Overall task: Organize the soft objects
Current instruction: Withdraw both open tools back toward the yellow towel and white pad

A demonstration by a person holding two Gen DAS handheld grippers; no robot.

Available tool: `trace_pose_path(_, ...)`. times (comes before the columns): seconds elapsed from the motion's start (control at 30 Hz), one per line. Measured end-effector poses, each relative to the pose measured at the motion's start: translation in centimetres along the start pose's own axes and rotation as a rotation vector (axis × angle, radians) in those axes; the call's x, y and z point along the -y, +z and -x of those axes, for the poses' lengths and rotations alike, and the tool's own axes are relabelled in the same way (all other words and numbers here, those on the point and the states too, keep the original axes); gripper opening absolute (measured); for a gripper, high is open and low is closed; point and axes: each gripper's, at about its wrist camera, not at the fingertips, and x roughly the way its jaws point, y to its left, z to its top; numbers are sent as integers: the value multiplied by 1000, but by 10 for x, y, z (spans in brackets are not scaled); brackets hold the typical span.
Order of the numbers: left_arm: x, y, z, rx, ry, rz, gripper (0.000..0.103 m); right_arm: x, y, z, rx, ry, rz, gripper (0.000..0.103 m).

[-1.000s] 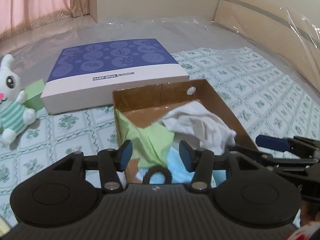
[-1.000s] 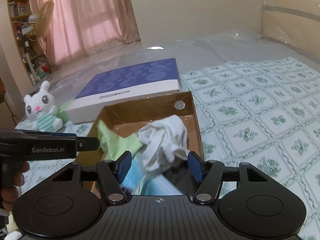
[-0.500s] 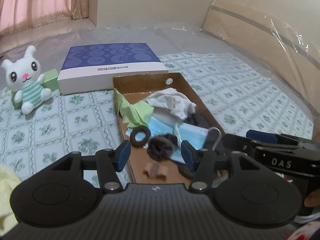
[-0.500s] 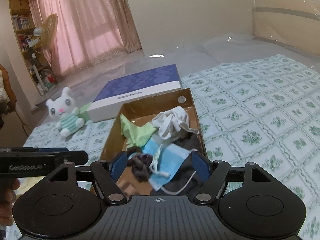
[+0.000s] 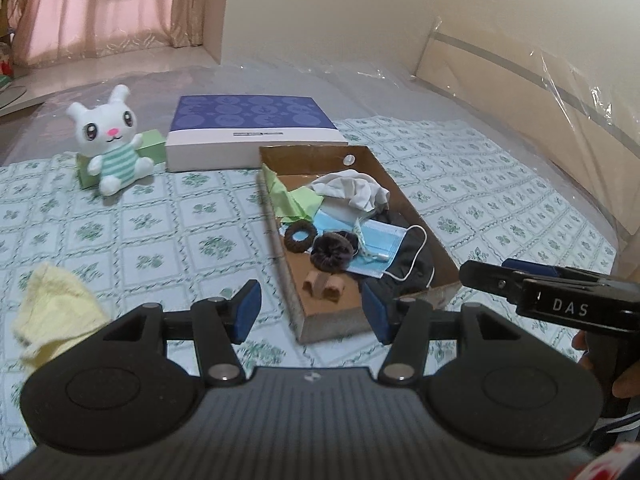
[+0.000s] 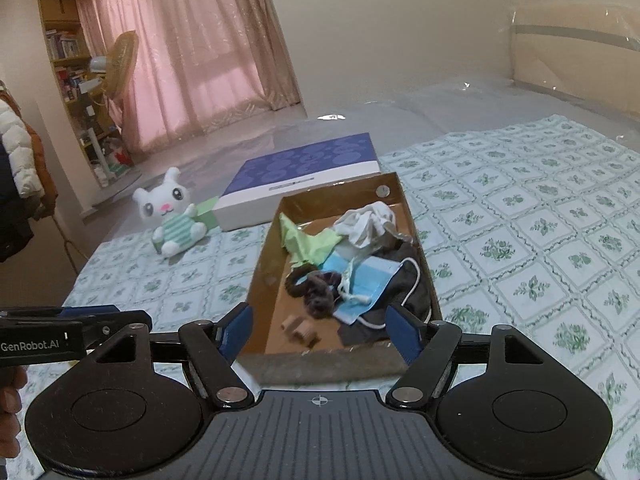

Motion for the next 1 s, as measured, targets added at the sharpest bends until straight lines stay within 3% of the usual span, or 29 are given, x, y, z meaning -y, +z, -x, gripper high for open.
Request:
trace_pose_path(0.43,-12,-41,53,6,26,27,55,-32,-33,33,-33,46,31,73)
trace_pose_path(1.0,-33,-83,87,-25,80,86,56,-81,-72,34,-134,135,117,73)
